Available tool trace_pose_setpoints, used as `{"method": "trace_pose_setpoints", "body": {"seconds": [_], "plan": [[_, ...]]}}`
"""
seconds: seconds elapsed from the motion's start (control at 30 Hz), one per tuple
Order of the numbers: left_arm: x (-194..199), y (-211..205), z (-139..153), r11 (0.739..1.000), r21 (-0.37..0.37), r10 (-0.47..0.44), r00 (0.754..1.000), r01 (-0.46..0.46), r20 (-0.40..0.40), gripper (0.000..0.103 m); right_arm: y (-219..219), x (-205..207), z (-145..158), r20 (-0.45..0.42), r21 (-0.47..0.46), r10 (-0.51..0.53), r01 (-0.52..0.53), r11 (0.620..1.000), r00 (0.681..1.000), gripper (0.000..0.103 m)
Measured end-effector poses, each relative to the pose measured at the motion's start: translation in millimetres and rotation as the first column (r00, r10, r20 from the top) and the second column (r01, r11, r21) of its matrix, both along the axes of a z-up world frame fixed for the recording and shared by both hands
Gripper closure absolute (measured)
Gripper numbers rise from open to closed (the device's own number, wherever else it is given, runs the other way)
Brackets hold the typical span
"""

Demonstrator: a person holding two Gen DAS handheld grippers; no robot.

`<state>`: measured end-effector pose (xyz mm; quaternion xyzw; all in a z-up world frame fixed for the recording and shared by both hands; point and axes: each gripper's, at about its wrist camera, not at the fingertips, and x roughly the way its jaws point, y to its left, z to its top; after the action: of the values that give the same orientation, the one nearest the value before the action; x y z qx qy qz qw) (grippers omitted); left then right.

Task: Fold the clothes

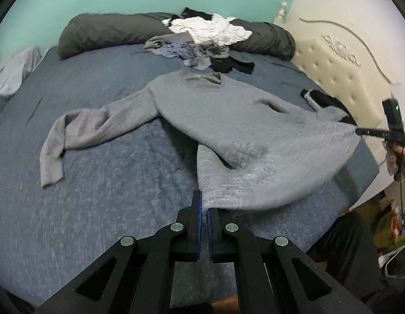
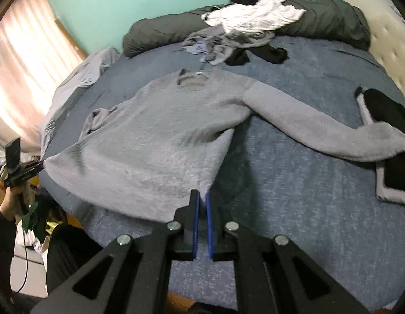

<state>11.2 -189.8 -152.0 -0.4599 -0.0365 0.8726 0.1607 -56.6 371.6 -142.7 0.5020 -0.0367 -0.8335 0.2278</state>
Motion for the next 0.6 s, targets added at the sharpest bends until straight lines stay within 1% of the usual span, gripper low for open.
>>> {"method": "trace_pose_setpoints", "body": {"seconds": [0.1,0.2,0.3,0.43,0.5,0.6], "plan": [[9.4,-13.1,-8.9,1.0,0.014,0.012,1.0,-0.012,0.024,0.1,0.4,0.9,-17.6,0.065,0.012,-0.009,0.008,1.0,0.998,0.098],[17.7,-12.2,-22.7,1.0,-0.004,-0.002,0.999,0.003,0.052,0.1,-9.8,8.7,-41.9,0.125,0.041,0.024,-0.03,0.999,0.992,0.098],[17.9,-11.5,-41.9,1.0,-0.013,0.002,0.996,-0.001,0.087,0.1,-20.4,16.2,-68.0,0.162,0.062,0.051,-0.062,0.996,0.986,0.098],[15.9,-10.8,-68.7,1.0,-0.021,0.014,0.991,-0.011,0.135,0.1,-29.5,16.4,-100.5,0.177,0.07,0.051,-0.065,0.995,0.983,0.098],[11.6,-12.4,-76.2,1.0,-0.014,0.027,0.988,-0.025,0.15,0.1,-30.5,12.9,-109.8,0.163,0.079,0.031,-0.045,0.996,0.986,0.098],[-0.4,-15.2,-82.4,0.999,-0.007,0.05,0.985,-0.049,0.162,0.1,-30.6,6.3,-117.6,0.121,0.093,0.009,-0.021,0.995,0.993,0.098]]}}
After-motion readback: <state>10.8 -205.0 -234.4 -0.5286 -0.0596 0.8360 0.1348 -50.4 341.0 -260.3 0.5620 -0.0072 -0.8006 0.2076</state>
